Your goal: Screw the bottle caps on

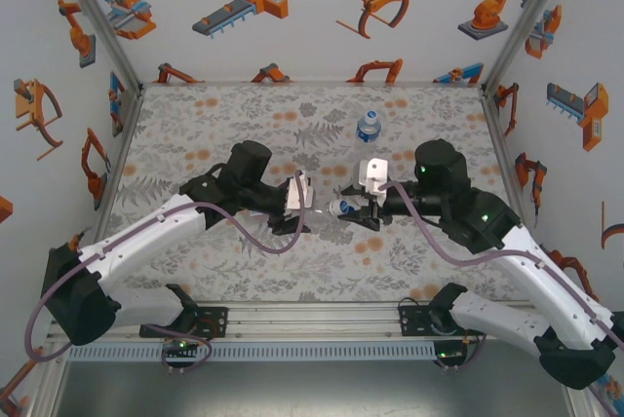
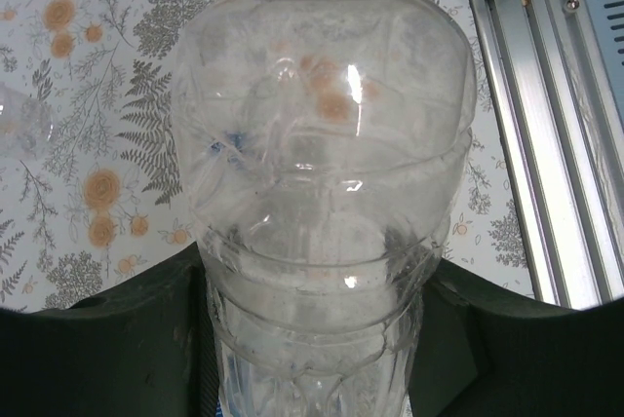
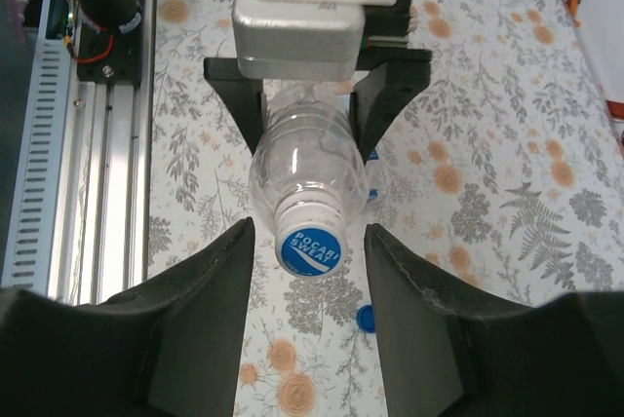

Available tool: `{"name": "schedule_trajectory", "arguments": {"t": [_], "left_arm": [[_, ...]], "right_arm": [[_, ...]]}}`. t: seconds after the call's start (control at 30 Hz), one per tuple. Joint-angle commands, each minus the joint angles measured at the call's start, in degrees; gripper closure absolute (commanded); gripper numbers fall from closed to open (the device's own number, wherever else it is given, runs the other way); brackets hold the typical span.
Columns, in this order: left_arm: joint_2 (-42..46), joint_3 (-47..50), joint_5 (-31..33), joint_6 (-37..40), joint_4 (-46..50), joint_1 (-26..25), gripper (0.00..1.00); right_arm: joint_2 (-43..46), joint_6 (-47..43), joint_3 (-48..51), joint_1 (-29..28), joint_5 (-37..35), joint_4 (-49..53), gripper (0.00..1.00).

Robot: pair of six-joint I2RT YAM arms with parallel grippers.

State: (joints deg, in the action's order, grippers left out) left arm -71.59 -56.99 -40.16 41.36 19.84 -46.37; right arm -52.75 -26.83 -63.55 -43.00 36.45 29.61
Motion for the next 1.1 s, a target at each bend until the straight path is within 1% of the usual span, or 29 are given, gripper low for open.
{"name": "schedule_trajectory", "arguments": {"t": [0.0, 0.1, 0.2, 0.3, 0.4, 0.5, 0.6, 0.67, 0.73, 0.8, 0.83, 0.87, 0.93, 0.97, 1.07], "left_arm": [[1.2, -1.6, -2.3, 0.7, 0.7, -0.1, 1.0], [1.1, -1.8, -2.4, 0.4, 0.5, 0.0, 1.0], [1.3, -1.7, -2.2, 0.2, 0.5, -0.1, 1.0], [1.5, -1.5, -2.2, 0.2, 0.5, 0.0, 1.0], [1.4, -1.8, -2.1, 0.2, 0.5, -0.1, 1.0], [1.4, -1.8, -2.1, 0.0, 0.0, 0.0, 1.0], [1.1, -1.6, -1.9, -0.1, -1.1, 0.0, 1.0], [0.9, -1.2, -1.5, -0.5, -2.7, 0.0, 1.0], [0.5, -1.1, -1.1, -1.1, -4.2, 0.0, 1.0], [0.2, -0.9, -0.9, -1.7, -5.8, 0.0, 1.0], [-0.1, -0.7, -0.9, -2.0, -7.0, 0.0, 1.0], [-0.3, -0.5, -0.8, -2.1, -7.8, 0.0, 1.0], [-1.1, -0.7, -0.8, -2.0, -8.3, 0.0, 1.0], [-1.4, -1.0, -0.8, -1.9, -8.4, 0.0, 1.0], [-2.4, -1.2, -0.9, -1.9, -9.1, 0.0, 1.0]], "right_arm": [[0.0, -1.9, 1.1, -0.6, 0.2, -1.2, 0.54], [0.3, -2.0, 1.8, -0.8, -1.4, -1.6, 0.57], [0.7, -1.9, 2.2, -0.8, -1.9, -2.6, 0.65], [0.6, -0.5, 2.3, -0.9, -2.2, -3.5, 0.77], [0.6, 4.8, 2.5, -0.9, -3.4, -4.8, 0.88], [0.3, 16.8, 3.6, -0.9, -6.5, -8.5, 1.0], [-0.5, 34.8, 3.6, -0.9, -12.6, -10.8, 1.0], [-1.5, 48.9, 2.7, -0.9, -17.6, -9.8, 1.0], [-2.2, 61.7, 2.5, -0.9, -21.0, -8.8, 1.0], [-2.6, 76.3, 3.6, -0.9, -23.0, -8.5, 1.0], [-2.9, 82.4, 4.7, -0.9, -22.9, -10.1, 1.0], [-3.2, 86.1, 5.4, -0.9, -23.2, -11.1, 1.0], [-3.6, 94.8, 5.8, -0.9, -26.8, -8.1, 1.0], [-3.7, 97.3, 5.6, -0.9, -28.5, -6.5, 1.0], [-3.0, 98.1, 5.3, -1.1, -32.2, -6.0, 1.0]]}}
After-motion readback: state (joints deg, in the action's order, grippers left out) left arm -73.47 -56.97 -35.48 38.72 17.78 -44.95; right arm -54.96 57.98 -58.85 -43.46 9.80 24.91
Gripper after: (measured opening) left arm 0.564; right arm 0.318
